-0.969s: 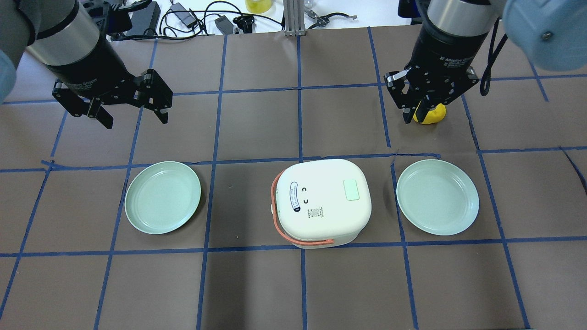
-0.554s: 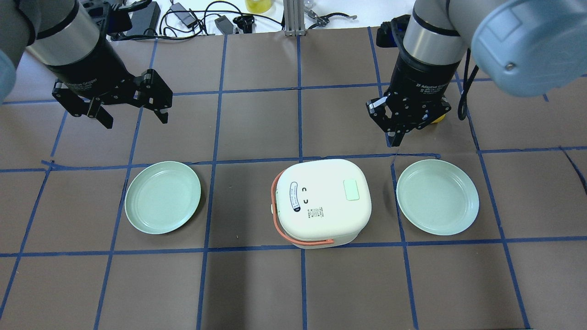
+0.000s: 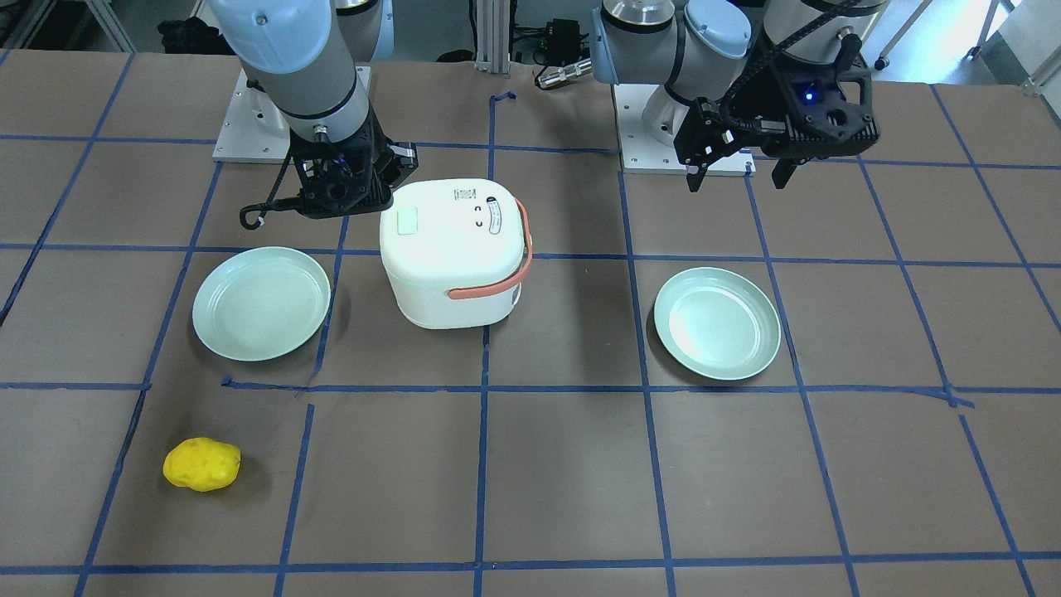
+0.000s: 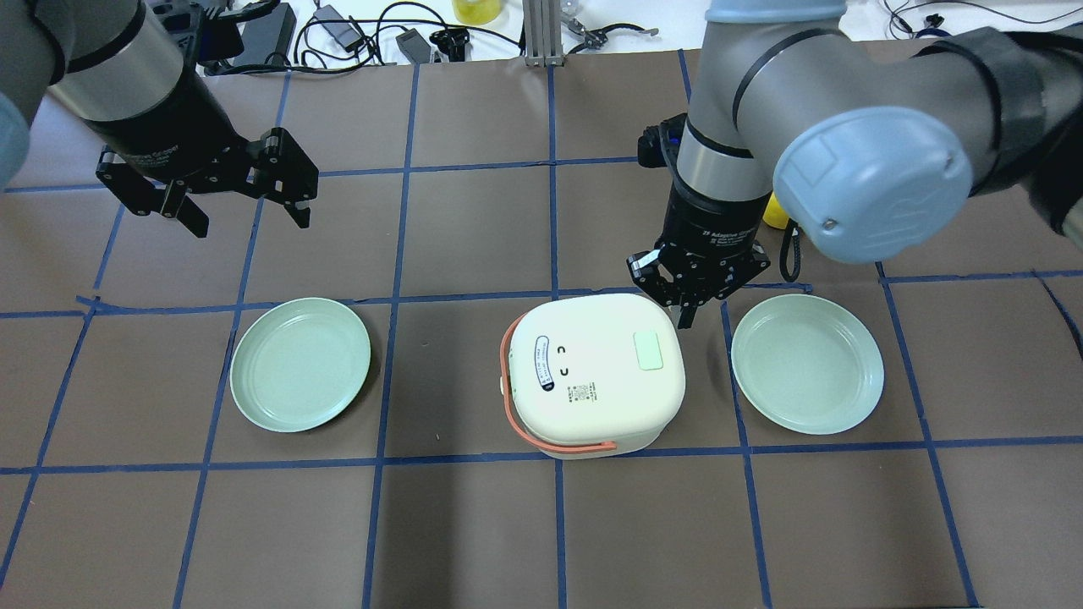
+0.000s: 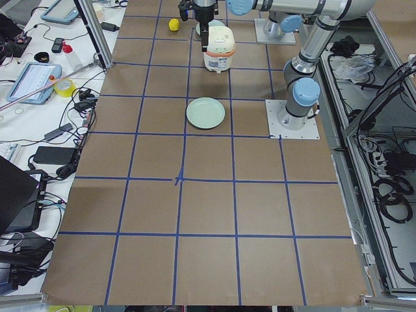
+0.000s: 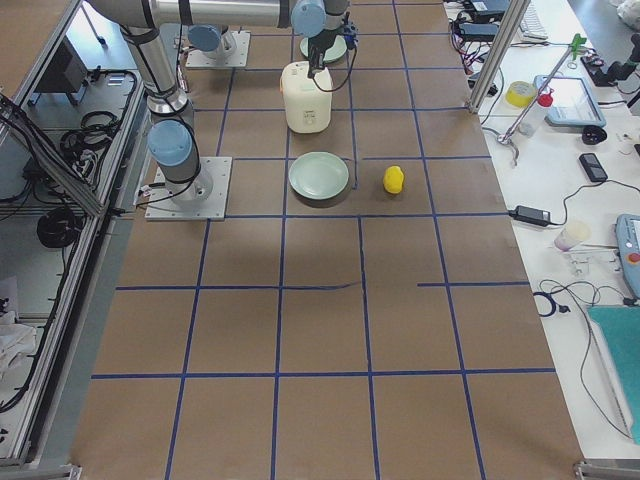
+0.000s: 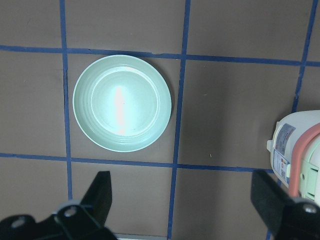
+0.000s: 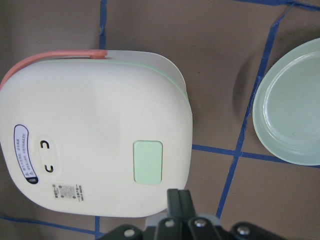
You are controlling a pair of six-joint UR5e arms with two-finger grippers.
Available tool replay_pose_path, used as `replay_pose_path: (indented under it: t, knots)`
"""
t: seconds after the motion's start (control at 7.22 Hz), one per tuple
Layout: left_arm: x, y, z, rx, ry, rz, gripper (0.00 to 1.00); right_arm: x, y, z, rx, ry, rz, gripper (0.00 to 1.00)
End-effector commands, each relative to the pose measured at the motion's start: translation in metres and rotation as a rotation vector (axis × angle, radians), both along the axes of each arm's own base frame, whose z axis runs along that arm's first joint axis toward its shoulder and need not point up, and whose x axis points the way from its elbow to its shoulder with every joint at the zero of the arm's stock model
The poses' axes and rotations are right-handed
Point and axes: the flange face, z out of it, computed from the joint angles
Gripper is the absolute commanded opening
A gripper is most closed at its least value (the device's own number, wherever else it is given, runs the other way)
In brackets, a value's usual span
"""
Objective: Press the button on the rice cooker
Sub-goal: 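Move the right gripper over the rice cooker's pale green button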
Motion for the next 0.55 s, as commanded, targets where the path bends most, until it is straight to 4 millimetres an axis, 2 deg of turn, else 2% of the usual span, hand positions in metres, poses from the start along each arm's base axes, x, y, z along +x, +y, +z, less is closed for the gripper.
replay_pose_path:
  t: [0.0,0.42]
  knots:
    - [0.0,0.0,0.0,0.0,0.0,0.0,1.0,0.0032,0.0085,-0.0329,0.013,-0.002,0.004,0.0]
    - [0.0,0.0,0.0,0.0,0.0,0.0,1.0,0.007,0.0107,-0.0392,0.008,-0.039,0.002,0.0]
